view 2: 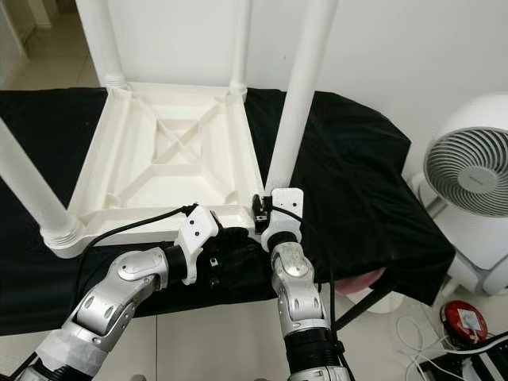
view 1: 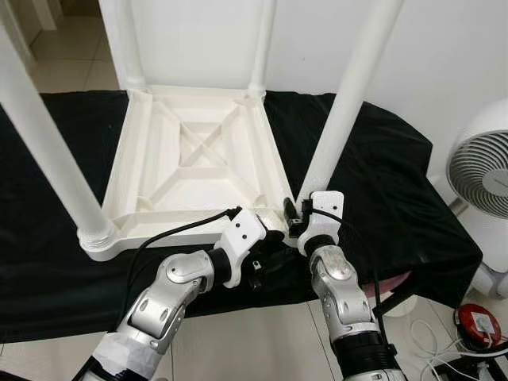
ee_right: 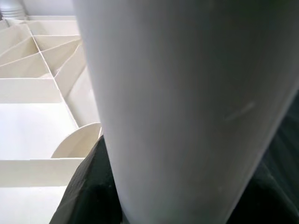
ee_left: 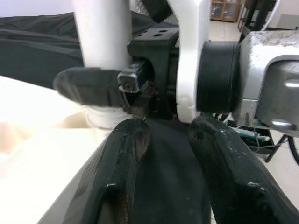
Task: Building children table
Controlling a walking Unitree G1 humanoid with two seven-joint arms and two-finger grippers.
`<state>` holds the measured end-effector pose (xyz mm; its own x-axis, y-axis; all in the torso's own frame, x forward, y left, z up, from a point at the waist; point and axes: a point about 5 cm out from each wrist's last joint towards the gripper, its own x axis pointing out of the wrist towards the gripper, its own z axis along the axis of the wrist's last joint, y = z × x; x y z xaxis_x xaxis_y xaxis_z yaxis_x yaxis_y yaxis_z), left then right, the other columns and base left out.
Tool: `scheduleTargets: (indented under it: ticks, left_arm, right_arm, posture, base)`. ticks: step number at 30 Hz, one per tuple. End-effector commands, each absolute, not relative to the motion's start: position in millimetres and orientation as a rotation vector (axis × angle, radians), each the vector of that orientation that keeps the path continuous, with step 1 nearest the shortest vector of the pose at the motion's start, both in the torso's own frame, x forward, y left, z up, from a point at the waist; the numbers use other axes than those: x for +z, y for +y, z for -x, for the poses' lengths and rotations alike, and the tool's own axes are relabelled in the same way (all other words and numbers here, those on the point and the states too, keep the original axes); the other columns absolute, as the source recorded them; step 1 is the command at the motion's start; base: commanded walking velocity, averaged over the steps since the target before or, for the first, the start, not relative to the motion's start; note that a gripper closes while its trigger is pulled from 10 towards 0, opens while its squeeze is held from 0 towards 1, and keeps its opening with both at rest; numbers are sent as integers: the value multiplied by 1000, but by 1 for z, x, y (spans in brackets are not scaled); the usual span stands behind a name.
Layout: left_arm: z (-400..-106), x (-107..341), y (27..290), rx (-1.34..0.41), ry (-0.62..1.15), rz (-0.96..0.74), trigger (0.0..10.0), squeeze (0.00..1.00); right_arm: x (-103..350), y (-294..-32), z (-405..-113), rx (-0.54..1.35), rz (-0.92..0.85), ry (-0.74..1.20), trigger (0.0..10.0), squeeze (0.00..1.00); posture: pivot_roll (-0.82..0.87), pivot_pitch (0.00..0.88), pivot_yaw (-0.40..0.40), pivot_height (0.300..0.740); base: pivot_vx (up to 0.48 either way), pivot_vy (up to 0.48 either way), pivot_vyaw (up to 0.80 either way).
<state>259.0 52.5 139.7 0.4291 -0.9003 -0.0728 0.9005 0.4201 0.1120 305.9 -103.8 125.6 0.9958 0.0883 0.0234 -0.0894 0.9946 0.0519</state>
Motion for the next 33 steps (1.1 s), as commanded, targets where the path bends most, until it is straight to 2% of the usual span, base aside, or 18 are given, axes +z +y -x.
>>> scheduleTargets:
  ticks: [1,2,3,4,12,15,16,17,18,26,33]
  left_arm:
    - [-258,143,49,-1132,-10,-130,10000,0]
    - [-258,143,49,-1132,-10,-130,10000,0]
    - [-258,143,49,-1134,-10,-131,10000,0]
    - [-259,144,48,-1136,-12,-132,10000,0]
    - [-260,145,48,-1133,-20,-132,10000,0]
    - [-260,145,47,-1134,-22,-131,10000,0]
    - [-261,147,46,-1132,-27,-128,10000,0]
    - [-261,147,46,-1132,-27,-128,10000,0]
    - [-262,148,45,-1131,-32,-127,10000,0]
    - [-261,147,45,-1131,-31,-126,10000,0]
    - [-261,147,45,-1131,-31,-127,10000,0]
  right_arm:
    - [122,-103,-301,59,-86,0,10000,0]
    - [122,-103,-301,59,-86,0,10000,0]
    - [122,-105,-300,58,-89,3,10000,455]
    - [125,-106,-300,104,-109,-11,10000,1000]
    - [130,-109,-298,258,-75,-47,10000,1000]
    - [124,-113,-297,352,-46,-18,10000,1000]
    - [119,-119,-296,468,2,-21,10000,1000]
    - [119,-119,-296,468,2,-21,10000,1000]
    - [118,-125,-295,560,47,-31,10000,0]
    - [122,-146,-303,705,144,-54,10000,0]
    - [123,-152,-317,765,228,-44,10000,0]
  posture:
    - [-76,0,-68,740]
    - [-76,0,-68,740]
    - [-78,0,-69,740]
    - [-79,0,-69,740]
    - [-78,0,-73,740]
    - [-78,0,-77,740]
    - [-76,0,-78,740]
    - [-76,0,-78,740]
    - [-76,0,-78,740]
    - [-78,0,-75,740]
    - [-78,0,-75,740]
  base:
    - [0,0,0]
    - [0,0,0]
    - [0,0,0]
    - [0,0,0]
    - [0,0,0]
    - [0,0,0]
    - [0,0,0]
    - [0,0,0]
    - [0,0,0]
    - [0,0,0]
    - [0,0,0]
